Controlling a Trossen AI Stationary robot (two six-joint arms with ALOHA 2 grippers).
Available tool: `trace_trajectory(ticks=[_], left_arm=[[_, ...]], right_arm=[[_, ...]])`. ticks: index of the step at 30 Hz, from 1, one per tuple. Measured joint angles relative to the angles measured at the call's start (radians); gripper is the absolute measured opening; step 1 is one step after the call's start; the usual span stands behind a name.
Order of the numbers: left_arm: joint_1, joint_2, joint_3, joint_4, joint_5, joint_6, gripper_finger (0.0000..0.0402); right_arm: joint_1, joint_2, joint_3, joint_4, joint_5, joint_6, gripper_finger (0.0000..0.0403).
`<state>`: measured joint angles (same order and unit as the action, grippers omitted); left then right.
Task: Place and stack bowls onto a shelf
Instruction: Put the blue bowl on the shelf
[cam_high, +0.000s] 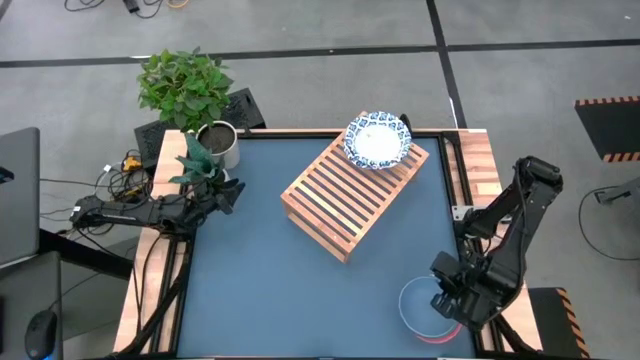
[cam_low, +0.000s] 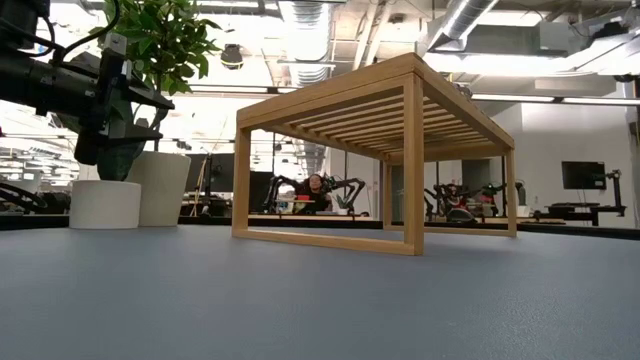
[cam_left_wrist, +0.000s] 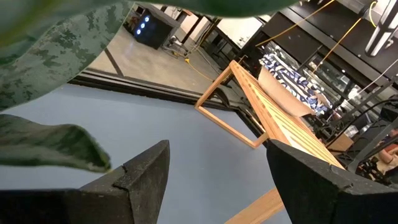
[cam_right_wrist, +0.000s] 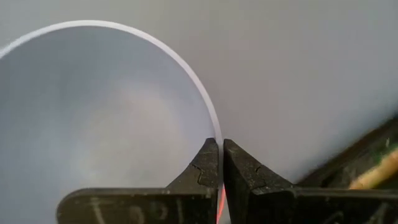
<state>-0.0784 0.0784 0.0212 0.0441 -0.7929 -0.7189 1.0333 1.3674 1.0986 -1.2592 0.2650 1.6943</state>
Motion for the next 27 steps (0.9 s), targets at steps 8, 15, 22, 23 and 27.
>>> trace_trajectory(ticks=[8, 15, 22, 23, 27], left_arm=[[0.000, 0.000, 0.000, 0.000, 0.000, 0.000, 0.0253], [0.000, 0.000, 0.000, 0.000, 0.000, 0.004, 0.0253], [0.000, 0.000, 0.000, 0.000, 0.000, 0.008, 0.0253], [0.000, 0.000, 0.000, 0.000, 0.000, 0.008, 0.0253], [0.000, 0.000, 0.000, 0.000, 0.000, 0.008, 0.0253]], right_arm=[[0.008, 0.000, 0.064, -0.068, 0.085, 0.010, 0.0028], [0.005, 0.000, 0.092, -0.097, 0.105, 0.009, 0.0028], [0.008, 0.000, 0.097, -0.127, 0.066, 0.067, 0.0028], [0.010, 0.000, 0.097, -0.127, 0.058, 0.071, 0.0028], [0.010, -0.001, 0.097, -0.124, 0.048, 0.079, 0.0028]])
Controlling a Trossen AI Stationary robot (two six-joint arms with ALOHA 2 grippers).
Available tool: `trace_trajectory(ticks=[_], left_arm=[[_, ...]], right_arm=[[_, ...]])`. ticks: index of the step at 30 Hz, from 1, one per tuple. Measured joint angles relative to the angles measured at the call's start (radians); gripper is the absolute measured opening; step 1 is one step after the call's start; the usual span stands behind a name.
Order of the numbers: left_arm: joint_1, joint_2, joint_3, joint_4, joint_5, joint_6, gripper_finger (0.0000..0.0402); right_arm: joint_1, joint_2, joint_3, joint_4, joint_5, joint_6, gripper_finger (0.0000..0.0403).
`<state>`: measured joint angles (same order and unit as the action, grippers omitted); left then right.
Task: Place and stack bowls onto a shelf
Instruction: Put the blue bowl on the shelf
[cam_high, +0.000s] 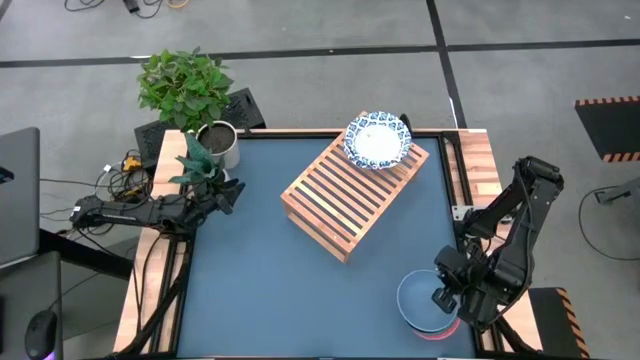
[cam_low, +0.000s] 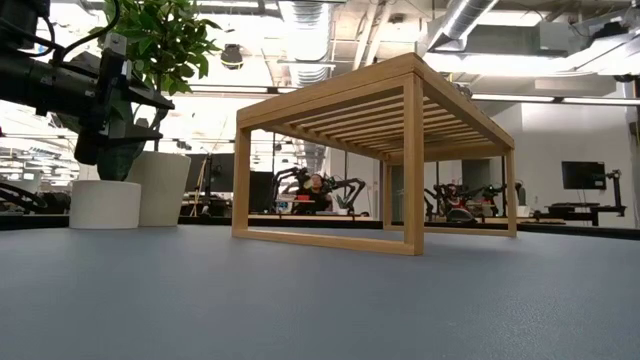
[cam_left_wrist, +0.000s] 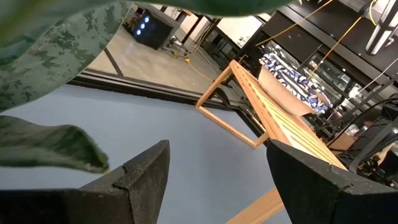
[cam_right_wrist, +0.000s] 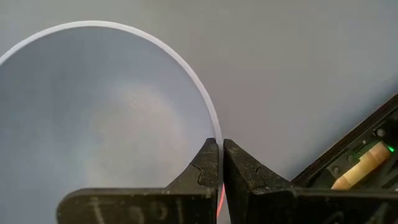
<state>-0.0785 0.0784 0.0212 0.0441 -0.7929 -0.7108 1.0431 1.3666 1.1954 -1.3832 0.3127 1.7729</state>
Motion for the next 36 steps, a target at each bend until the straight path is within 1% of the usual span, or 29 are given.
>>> trace_trajectory(ticks=[7, 11, 13, 19, 23, 28, 32, 36], left_arm=[[0.000, 0.000, 0.000, 0.000, 0.000, 0.000, 0.0253], [0.000, 0.000, 0.000, 0.000, 0.000, 0.001, 0.0253], [0.000, 0.000, 0.000, 0.000, 0.000, 0.004, 0.0253], [0.000, 0.000, 0.000, 0.000, 0.000, 0.020, 0.0253], [0.000, 0.000, 0.000, 0.000, 0.000, 0.026, 0.0253], [0.000, 0.000, 0.000, 0.000, 0.000, 0.022, 0.0253], [0.000, 0.000, 0.000, 0.000, 0.000, 0.017, 0.0253], [0.000, 0.000, 0.000, 0.000, 0.000, 0.014, 0.0253]], right_arm=[[0.000, 0.000, 0.051, -0.029, -0.063, 0.019, 0.0028], [0.000, 0.000, 0.097, -0.071, -0.139, 0.039, 0.0028], [0.000, 0.000, 0.123, -0.092, -0.155, 0.046, 0.0028], [0.000, -0.001, 0.171, -0.165, -0.149, 0.044, 0.0028], [-0.017, -0.001, 0.171, -0.177, -0.076, -0.001, 0.0028], [-0.112, -0.005, 0.171, -0.176, -0.003, -0.158, 0.0028], [-0.225, -0.012, 0.202, -0.162, 0.029, -0.386, 0.0028], [-0.356, -0.013, 0.285, -0.176, 0.031, -0.623, 0.0028]])
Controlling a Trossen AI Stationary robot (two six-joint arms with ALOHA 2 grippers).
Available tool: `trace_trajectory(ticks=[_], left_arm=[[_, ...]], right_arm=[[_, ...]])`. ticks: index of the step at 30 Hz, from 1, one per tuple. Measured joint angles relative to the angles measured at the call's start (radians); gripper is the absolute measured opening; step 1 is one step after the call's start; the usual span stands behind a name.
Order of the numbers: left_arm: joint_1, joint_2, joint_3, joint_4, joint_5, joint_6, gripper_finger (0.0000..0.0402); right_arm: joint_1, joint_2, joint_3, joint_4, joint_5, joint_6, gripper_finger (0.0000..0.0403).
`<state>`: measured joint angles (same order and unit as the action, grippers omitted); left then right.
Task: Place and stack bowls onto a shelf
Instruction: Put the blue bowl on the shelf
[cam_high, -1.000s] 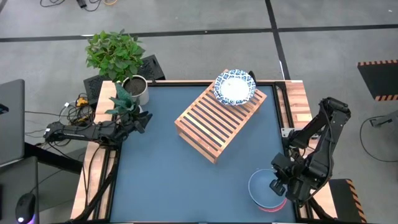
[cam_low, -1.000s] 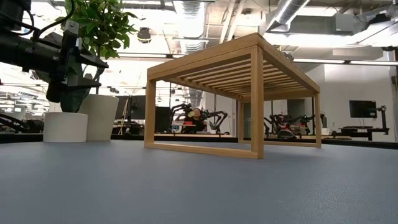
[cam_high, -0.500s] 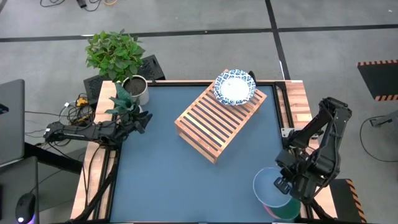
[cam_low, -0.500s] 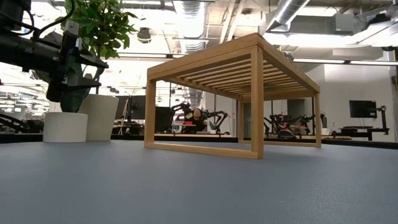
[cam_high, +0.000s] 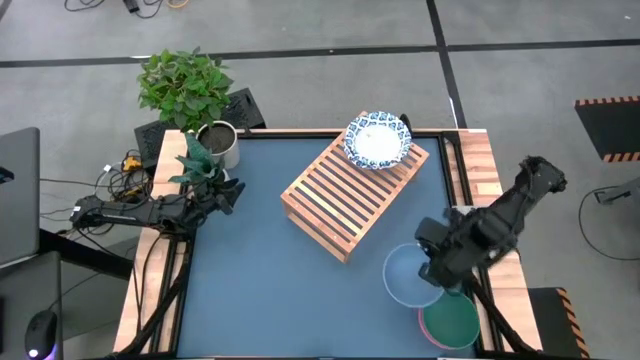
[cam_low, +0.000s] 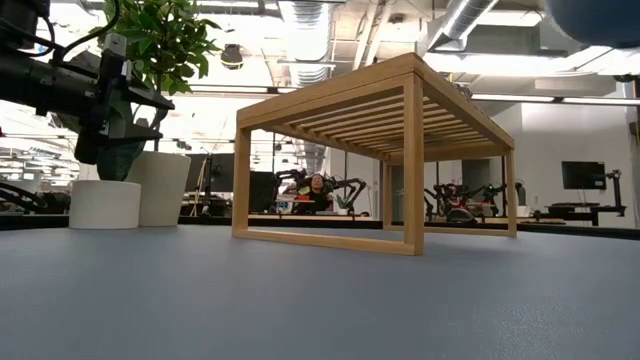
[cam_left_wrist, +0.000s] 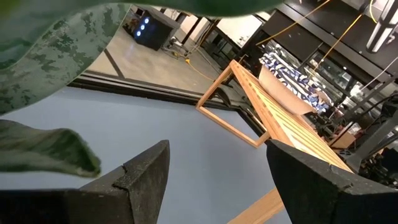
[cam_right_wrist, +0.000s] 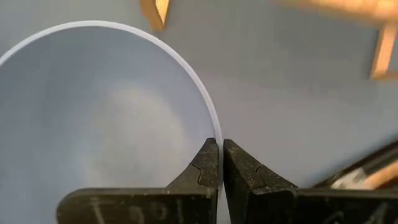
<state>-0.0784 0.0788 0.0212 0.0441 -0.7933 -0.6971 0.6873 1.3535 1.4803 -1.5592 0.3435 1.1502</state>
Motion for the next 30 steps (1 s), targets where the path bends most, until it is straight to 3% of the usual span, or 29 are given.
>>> trace_trajectory(ticks=[6, 11, 16, 24, 30], left_arm=[[0.000, 0.000, 0.000, 0.000, 0.000, -0.001, 0.0253], [0.000, 0.000, 0.000, 0.000, 0.000, -0.003, 0.0253], [0.000, 0.000, 0.000, 0.000, 0.000, -0.003, 0.0253], [0.000, 0.000, 0.000, 0.000, 0.000, -0.003, 0.0253], [0.000, 0.000, 0.000, 0.000, 0.000, -0.003, 0.0253]], right_arm=[[-0.232, -0.001, 0.132, 0.000, 0.028, -0.376, 0.0028], [-0.444, -0.001, 0.205, 0.099, 0.020, -0.691, 0.0028], [-0.642, -0.002, 0.243, 0.264, -0.116, -0.952, 0.0028], [-0.886, 0.061, 0.243, 0.439, -0.375, -1.145, 0.0028], [-0.966, 0.164, 0.243, 0.452, -0.452, -1.215, 0.0028]])
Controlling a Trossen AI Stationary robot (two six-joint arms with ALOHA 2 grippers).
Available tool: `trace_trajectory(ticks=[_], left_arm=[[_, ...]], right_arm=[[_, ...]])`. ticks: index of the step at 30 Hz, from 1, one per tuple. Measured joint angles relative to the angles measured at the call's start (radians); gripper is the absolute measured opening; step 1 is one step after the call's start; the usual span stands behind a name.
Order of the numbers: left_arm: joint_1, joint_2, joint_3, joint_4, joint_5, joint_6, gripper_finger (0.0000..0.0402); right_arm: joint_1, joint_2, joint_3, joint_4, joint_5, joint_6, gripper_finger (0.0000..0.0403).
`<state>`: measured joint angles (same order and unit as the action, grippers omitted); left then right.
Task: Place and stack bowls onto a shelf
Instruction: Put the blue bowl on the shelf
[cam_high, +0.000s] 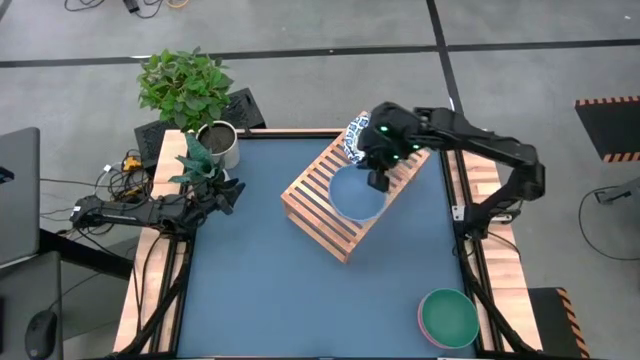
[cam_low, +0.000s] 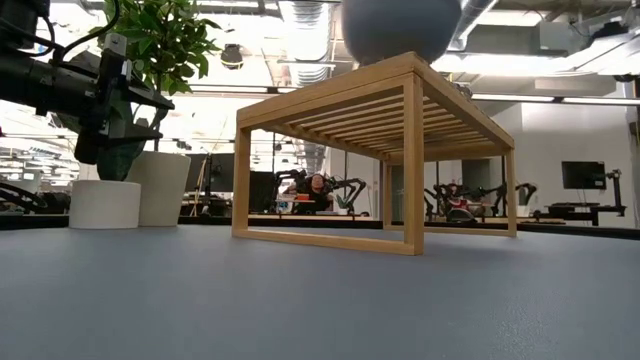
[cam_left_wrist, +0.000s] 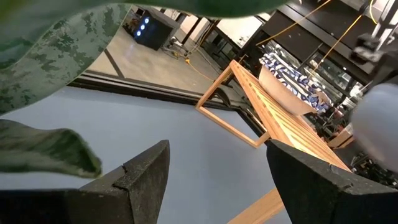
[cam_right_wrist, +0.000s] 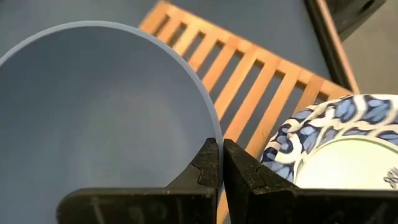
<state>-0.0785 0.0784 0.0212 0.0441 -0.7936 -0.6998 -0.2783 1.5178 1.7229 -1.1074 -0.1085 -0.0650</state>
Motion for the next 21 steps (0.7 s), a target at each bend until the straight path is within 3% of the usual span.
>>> trace_trajectory(ticks=[5, 21], left_arm=[[0.000, 0.000, 0.000, 0.000, 0.000, 0.000, 0.0253], [0.000, 0.000, 0.000, 0.000, 0.000, 0.007, 0.0253]], right_arm=[[-0.019, 0.072, 0.020, -0.012, -0.047, -0.040, 0.0028], [-0.020, 0.248, 0.170, -0.021, -0.050, -0.123, 0.0028]])
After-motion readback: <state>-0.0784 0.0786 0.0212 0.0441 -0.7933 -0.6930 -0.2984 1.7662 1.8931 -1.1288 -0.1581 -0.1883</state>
